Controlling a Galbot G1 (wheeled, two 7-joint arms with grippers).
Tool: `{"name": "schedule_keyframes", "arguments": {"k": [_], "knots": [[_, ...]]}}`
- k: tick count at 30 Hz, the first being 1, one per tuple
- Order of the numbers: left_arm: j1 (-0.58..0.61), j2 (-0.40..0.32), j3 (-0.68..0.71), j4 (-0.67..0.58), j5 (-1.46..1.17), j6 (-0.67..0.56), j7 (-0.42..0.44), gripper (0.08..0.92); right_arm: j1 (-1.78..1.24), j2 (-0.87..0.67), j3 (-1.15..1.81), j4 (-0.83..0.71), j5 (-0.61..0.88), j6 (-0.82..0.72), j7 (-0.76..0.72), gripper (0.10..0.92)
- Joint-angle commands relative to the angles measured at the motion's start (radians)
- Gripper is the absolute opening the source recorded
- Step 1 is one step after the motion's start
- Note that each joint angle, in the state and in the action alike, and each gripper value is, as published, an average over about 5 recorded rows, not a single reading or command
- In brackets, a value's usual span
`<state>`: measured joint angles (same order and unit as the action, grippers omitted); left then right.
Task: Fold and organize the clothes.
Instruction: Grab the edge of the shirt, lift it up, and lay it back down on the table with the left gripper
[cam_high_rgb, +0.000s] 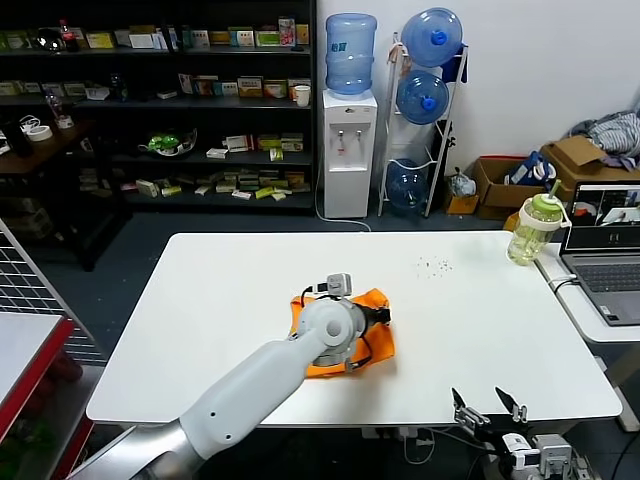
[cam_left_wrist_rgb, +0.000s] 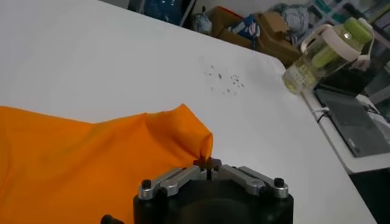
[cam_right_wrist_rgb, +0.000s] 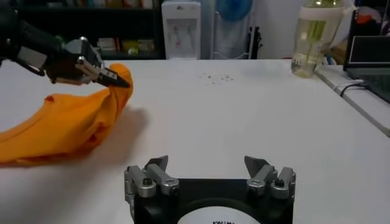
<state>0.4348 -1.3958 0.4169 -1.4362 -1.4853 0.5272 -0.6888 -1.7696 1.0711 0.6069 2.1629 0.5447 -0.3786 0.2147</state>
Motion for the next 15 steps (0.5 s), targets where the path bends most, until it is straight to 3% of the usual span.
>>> {"name": "schedule_keyframes", "arguments": {"k": [1, 9, 15], "knots": [[-0.048, -0.159, 0.028, 0.169, 0.135, -0.014, 0.047, 0.097, 0.006, 0.000, 0.009, -0.013, 0.009, -0.004, 0.002, 0.823], [-0.035, -0.160, 0.021, 0.174, 0.175, -0.018, 0.090, 0.097, 0.006, -0.002, 0.011, -0.016, 0.008, 0.025, -0.020, 0.823], [0.059, -0.094, -0.021, -0.017, 0.306, -0.097, 0.201, 0.146, 0.019, -0.003, 0.024, -0.028, -0.045, 0.125, -0.123, 0.823]]}}
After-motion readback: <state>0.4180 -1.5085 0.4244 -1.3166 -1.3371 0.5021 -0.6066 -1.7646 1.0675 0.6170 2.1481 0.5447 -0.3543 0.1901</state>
